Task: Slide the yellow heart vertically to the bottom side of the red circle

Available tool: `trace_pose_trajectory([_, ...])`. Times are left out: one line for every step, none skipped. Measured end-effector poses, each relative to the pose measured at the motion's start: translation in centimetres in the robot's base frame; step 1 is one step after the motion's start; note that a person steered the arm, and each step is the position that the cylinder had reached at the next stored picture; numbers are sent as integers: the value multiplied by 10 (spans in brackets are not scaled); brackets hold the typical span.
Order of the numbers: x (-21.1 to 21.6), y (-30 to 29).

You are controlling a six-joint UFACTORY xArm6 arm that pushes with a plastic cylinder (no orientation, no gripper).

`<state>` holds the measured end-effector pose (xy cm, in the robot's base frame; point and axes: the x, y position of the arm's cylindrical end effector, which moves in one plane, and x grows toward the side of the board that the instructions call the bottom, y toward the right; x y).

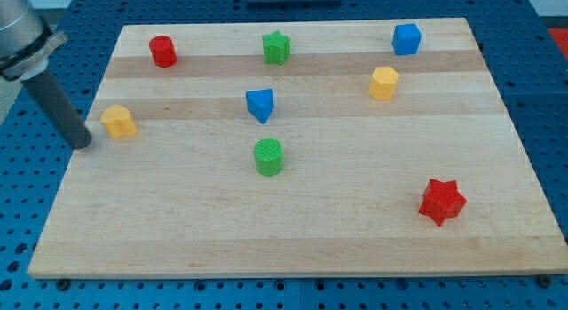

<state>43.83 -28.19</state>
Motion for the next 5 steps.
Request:
trace_pose_trajectory([-15, 48])
trace_pose_trajectory([-20, 50])
trace_pose_trajectory([-20, 50])
trace_pose_trajectory([19, 68])
trace_pose_trajectory([51, 151])
